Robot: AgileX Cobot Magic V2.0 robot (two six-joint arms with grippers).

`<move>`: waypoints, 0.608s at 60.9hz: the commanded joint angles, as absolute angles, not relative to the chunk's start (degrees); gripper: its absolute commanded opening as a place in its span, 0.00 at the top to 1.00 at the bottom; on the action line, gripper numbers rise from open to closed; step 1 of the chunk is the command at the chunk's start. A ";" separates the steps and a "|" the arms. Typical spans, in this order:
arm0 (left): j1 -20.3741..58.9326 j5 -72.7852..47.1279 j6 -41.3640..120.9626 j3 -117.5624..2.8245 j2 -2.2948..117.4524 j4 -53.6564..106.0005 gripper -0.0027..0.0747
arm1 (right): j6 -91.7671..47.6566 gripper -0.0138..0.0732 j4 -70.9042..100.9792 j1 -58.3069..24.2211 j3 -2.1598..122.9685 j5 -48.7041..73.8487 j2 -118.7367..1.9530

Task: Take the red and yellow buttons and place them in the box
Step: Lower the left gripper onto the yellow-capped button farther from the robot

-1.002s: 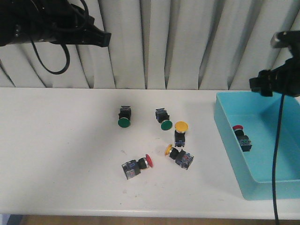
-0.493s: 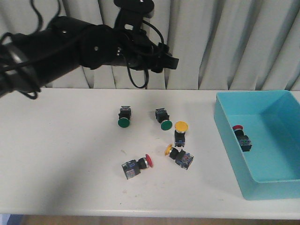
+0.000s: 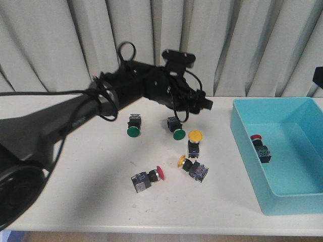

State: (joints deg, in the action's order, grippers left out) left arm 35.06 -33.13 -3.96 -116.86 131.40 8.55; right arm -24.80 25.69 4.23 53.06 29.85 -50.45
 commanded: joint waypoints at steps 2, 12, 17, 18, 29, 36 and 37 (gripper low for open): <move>35.98 -29.77 -4.01 -118.92 129.79 9.55 0.27 | -28.89 0.31 31.06 4.33 53.96 24.74 -49.70; 36.89 -29.63 -3.88 -118.94 131.77 9.36 0.27 | -31.53 0.31 31.95 0.34 53.87 24.71 -49.76; 37.11 -29.94 -3.88 -118.88 132.70 9.31 0.27 | -31.67 0.31 31.34 -2.42 53.87 24.72 -49.76; 37.11 -30.06 -3.88 -118.88 132.81 9.31 0.27 | -31.67 0.31 31.20 -2.85 53.87 24.72 -49.76; 37.59 -30.99 -3.75 -118.88 133.91 9.28 0.27 | -31.61 0.31 29.21 -5.90 53.87 25.17 -49.76; 37.82 -30.99 -2.24 -118.88 133.91 9.28 0.28 | -31.56 0.31 28.96 -5.96 53.87 25.32 -49.76; 37.82 -30.99 -2.17 -118.88 133.91 9.28 0.28 | -31.56 0.31 28.96 -5.96 53.87 25.32 -49.76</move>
